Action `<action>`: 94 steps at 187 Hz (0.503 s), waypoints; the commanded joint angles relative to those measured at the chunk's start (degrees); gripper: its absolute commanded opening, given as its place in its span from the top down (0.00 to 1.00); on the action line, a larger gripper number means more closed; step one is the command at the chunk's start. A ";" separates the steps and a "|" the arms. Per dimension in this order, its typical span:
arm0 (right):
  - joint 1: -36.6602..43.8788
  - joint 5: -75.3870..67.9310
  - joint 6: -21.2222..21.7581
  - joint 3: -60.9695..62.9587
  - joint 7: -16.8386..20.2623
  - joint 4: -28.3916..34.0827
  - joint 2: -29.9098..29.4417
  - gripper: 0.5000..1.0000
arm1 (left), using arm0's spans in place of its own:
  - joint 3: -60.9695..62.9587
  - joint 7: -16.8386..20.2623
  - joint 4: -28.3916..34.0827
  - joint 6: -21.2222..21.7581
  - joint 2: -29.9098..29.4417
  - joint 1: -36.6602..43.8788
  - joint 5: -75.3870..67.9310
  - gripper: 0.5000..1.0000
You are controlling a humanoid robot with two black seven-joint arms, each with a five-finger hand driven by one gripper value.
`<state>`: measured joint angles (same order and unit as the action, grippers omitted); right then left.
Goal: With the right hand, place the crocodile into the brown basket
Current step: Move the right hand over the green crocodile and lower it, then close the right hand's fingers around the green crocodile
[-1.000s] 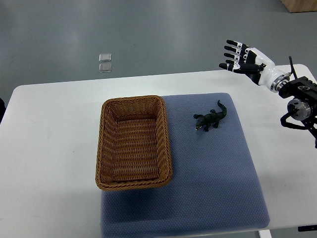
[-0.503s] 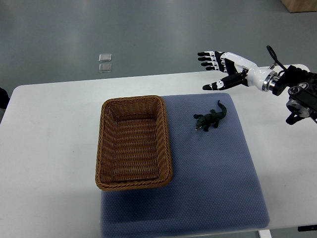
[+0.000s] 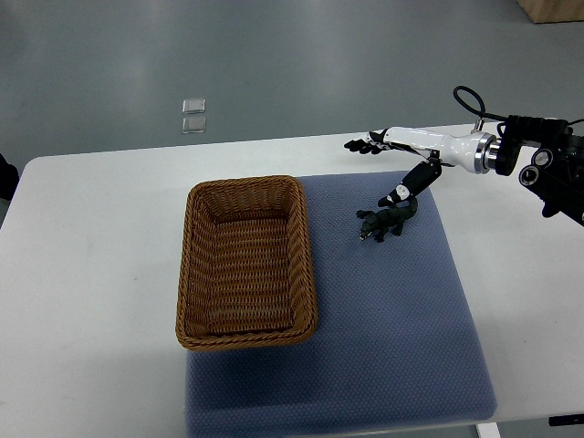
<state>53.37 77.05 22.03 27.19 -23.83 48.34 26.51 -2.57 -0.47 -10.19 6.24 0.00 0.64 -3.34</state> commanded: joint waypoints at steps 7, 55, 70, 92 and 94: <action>1.83 1.26 -0.67 -4.07 0.19 -0.08 0.12 0.16 | 0.03 0.03 0.00 0.00 0.00 -0.02 0.00 0.00; 3.41 3.11 -4.45 -11.10 0.36 -0.43 -0.23 0.16 | 0.03 -0.06 0.00 0.00 0.00 -0.02 0.00 0.00; 4.29 3.72 -5.85 -13.04 0.36 -0.79 -0.59 0.16 | 0.03 0.03 0.00 0.00 0.00 -0.02 0.00 0.00; 5.87 4.42 -8.14 -16.72 0.19 -1.23 -0.59 0.17 | 0.03 0.03 0.00 0.00 0.00 -0.02 0.00 0.00; 6.05 4.42 -8.31 -16.99 0.19 -1.31 -0.59 0.17 | 0.03 0.03 0.00 0.00 0.00 -0.02 0.00 0.00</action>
<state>58.00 81.04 15.59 13.14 -23.47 47.55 25.97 -2.55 -0.47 -10.20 6.24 0.00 0.62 -3.34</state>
